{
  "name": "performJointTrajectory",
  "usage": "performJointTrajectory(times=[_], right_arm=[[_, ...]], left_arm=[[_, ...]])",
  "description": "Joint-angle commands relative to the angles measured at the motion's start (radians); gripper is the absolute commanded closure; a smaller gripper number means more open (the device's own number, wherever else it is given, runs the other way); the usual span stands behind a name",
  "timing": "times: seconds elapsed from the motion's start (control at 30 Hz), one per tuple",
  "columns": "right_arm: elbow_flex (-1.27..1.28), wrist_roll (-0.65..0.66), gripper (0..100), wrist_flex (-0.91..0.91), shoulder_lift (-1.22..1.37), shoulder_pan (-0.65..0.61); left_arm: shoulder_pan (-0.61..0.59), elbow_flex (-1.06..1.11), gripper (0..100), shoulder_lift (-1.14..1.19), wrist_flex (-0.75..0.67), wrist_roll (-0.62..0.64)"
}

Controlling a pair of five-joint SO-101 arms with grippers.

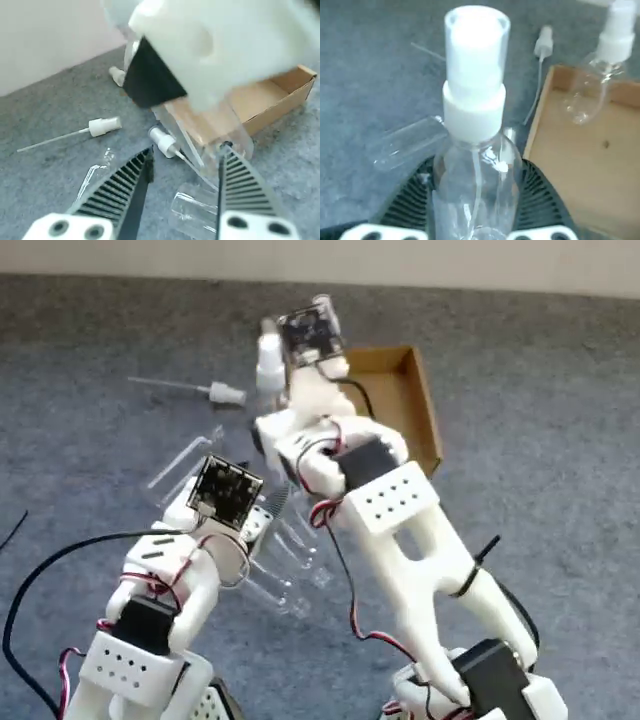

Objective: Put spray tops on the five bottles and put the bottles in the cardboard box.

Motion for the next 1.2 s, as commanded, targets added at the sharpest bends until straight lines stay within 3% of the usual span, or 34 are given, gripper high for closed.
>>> performJointTrajectory(times=[0.0,0.2,0.7,1.0,1.17], right_arm=[[-0.068,-0.009,99.5,0.058,-0.008,-0.021],[-0.068,-0.009,99.5,0.131,-0.051,-0.016],[-0.068,-0.005,99.5,0.18,-0.134,-0.013],[-0.119,0.144,99.5,-0.018,-0.016,0.334],[-0.248,0.153,99.5,-0.151,0.197,0.43]], left_arm=[[0.013,0.007,80,-0.013,-0.032,0.0],[-0.033,0.051,80,-0.013,-0.117,-0.005],[-0.038,0.053,80,-0.013,-0.117,-0.005],[-0.042,0.053,80,-0.024,-0.057,-0.006],[-0.042,0.081,80,-0.024,-0.058,-0.008]])
